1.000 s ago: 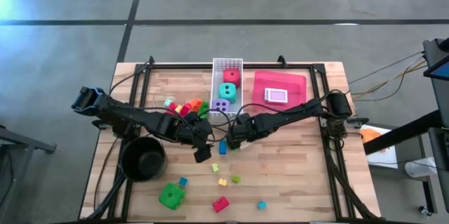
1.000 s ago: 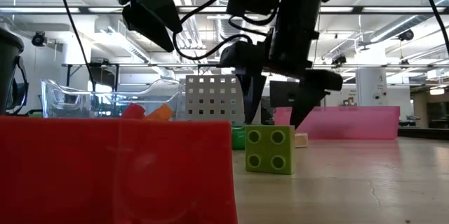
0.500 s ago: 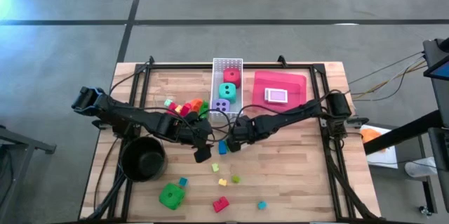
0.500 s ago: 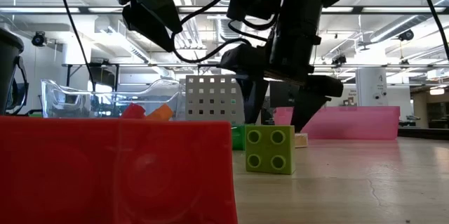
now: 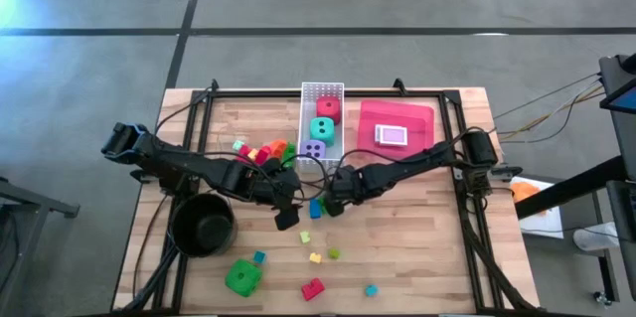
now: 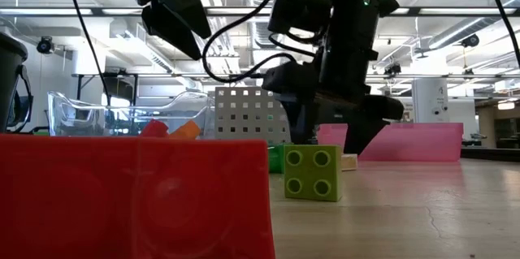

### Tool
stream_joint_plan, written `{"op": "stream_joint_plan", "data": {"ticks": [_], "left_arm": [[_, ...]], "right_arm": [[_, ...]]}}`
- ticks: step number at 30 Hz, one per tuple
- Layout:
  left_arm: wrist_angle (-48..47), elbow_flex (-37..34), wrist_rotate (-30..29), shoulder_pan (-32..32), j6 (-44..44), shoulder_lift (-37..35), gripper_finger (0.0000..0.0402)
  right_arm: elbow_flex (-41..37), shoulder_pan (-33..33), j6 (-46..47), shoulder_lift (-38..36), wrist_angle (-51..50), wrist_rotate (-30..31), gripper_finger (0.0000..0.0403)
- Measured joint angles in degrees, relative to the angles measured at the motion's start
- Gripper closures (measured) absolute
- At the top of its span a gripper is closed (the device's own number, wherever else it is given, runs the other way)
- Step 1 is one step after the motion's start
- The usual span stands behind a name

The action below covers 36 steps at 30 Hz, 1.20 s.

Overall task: Pick & Place Toys
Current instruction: Put the yellow deck of cards into the red bin

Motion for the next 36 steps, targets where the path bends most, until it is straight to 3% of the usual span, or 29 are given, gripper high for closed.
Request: {"op": "stream_joint_plan", "data": {"ticks": [24, 36], "left_arm": [[-0.01, 0.00, -0.01, 0.01, 0.00, 0.00, 0.0036], [-0.02, 0.00, -0.01, 0.01, 0.01, 0.00, 0.0036]], "right_arm": [[-2.63, 0.25, -1.74, -0.19, 2.36, 0.26, 0.0023], [-1.67, 1.50, -9.78, 0.11, 0.33, 0.87, 0.0023]]}}
